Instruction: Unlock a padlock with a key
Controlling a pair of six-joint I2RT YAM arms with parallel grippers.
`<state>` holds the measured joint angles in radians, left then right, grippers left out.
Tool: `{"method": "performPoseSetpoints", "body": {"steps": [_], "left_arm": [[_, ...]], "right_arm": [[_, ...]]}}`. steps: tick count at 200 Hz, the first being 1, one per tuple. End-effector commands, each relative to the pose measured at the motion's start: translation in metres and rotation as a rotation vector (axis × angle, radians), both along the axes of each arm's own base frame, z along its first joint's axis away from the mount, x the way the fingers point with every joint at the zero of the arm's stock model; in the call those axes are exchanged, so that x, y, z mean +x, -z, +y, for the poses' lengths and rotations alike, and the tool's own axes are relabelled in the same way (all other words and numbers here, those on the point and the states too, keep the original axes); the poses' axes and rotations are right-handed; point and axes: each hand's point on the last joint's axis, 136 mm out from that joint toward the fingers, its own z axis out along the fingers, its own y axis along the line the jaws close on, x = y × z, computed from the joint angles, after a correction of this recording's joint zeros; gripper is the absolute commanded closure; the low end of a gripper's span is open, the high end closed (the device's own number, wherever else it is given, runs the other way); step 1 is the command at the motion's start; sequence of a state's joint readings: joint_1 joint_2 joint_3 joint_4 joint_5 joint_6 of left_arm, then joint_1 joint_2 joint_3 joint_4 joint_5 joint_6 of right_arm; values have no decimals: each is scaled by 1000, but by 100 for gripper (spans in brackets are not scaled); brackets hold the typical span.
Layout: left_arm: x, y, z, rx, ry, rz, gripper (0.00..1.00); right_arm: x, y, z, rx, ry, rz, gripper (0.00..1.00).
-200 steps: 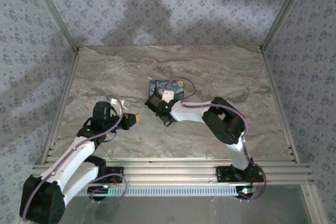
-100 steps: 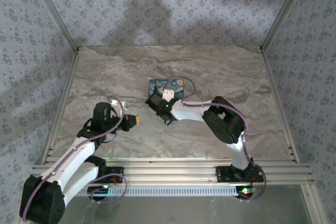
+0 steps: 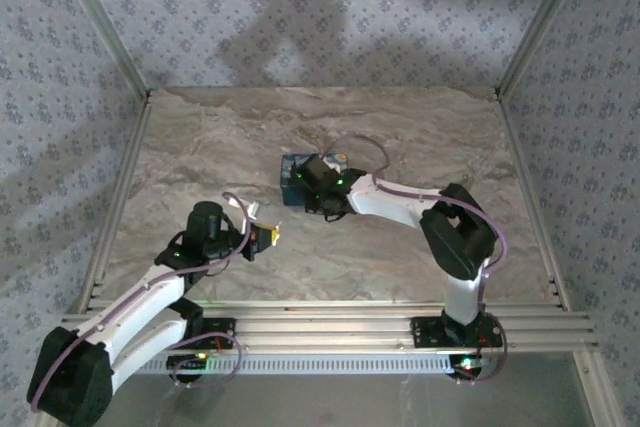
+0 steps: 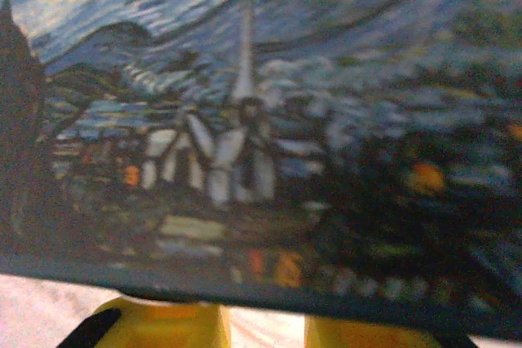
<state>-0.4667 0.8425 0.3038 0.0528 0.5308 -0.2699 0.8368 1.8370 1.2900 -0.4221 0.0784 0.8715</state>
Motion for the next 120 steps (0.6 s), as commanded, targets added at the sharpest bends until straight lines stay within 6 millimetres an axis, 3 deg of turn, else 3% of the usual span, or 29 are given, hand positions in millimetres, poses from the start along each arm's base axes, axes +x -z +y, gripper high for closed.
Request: {"method": "performPoseSetpoints", "body": {"steps": [1, 32, 120], "left_arm": [[0, -5, -13, 9, 74, -88, 100], [-1, 4, -29, 22, 128, -95, 100], [26, 3, -57, 11, 159, -146, 100]], "right_arm": [[-13, -22, 7, 124, -77, 72, 100], [-15, -37, 9, 242, -98, 137, 100], [-30, -71, 14, 468, -194, 276, 100]]}}
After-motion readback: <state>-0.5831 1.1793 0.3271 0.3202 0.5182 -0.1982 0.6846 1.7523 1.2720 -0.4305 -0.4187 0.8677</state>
